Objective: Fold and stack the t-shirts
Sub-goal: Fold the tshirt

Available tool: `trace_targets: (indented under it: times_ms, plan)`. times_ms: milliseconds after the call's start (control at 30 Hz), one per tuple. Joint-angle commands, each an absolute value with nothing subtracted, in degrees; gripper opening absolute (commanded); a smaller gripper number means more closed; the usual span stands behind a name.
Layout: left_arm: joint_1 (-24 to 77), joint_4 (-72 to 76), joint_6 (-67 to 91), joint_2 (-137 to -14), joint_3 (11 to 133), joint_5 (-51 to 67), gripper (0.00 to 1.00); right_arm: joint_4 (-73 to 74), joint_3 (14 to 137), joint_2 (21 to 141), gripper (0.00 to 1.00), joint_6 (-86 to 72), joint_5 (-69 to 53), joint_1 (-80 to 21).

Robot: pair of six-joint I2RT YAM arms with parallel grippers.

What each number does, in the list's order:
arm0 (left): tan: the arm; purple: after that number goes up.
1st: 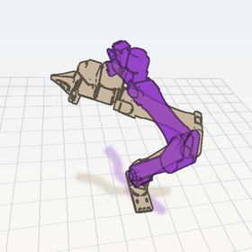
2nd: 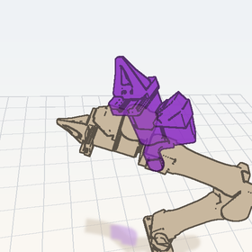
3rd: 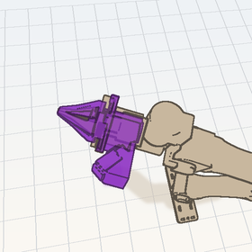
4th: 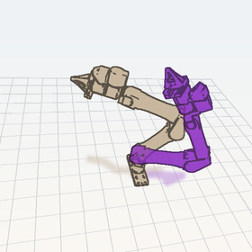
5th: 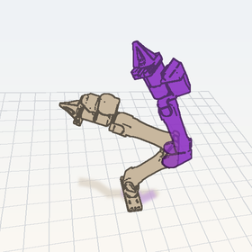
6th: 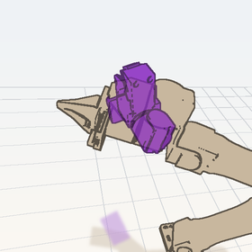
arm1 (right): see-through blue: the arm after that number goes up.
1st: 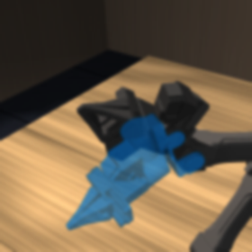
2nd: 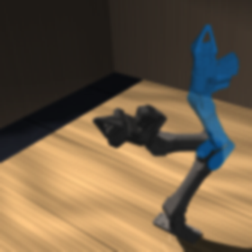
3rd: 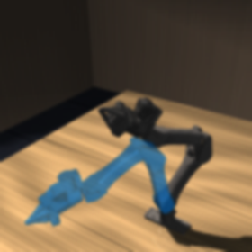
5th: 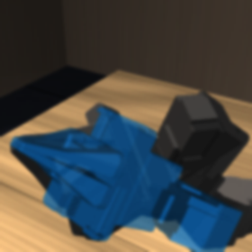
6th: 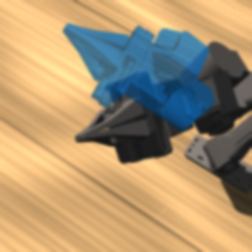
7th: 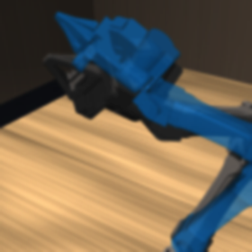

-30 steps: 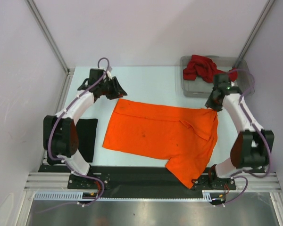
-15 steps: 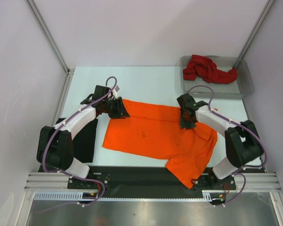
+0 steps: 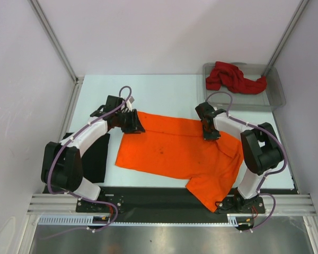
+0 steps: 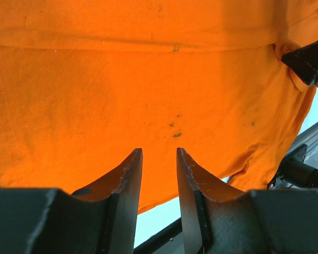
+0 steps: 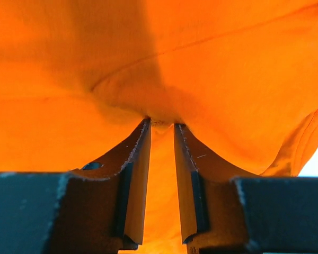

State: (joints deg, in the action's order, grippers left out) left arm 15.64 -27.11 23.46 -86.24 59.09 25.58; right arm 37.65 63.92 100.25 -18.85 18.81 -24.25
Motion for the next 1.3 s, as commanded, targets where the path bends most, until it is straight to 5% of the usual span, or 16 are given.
trace_targets:
  times_ms: [0,300,400,500,1267]
  plan:
    - [15.82,-26.54,22.59,-86.04,61.87,25.22,0.37,36.3,66.09,101.34,0.28,-16.88,20.48,-23.56]
    - [15.73,-26.72,22.68,-87.27,63.02,25.22,0.37,35.68,65.83,102.13,0.23,-16.61,18.73,-23.38]
    - [15.82,-26.63,22.68,-87.63,63.28,25.4,0.37,35.95,65.83,101.87,0.17,-16.87,18.28,-23.47]
    - [15.82,-26.72,22.59,-87.89,63.54,25.4,0.37,37.26,66.18,101.25,0.0,-17.4,18.02,-23.47]
    - [15.82,-27.51,21.27,-89.65,64.42,25.84,0.37,53.7,71.89,97.65,0.0,-24.08,4.57,-24.17]
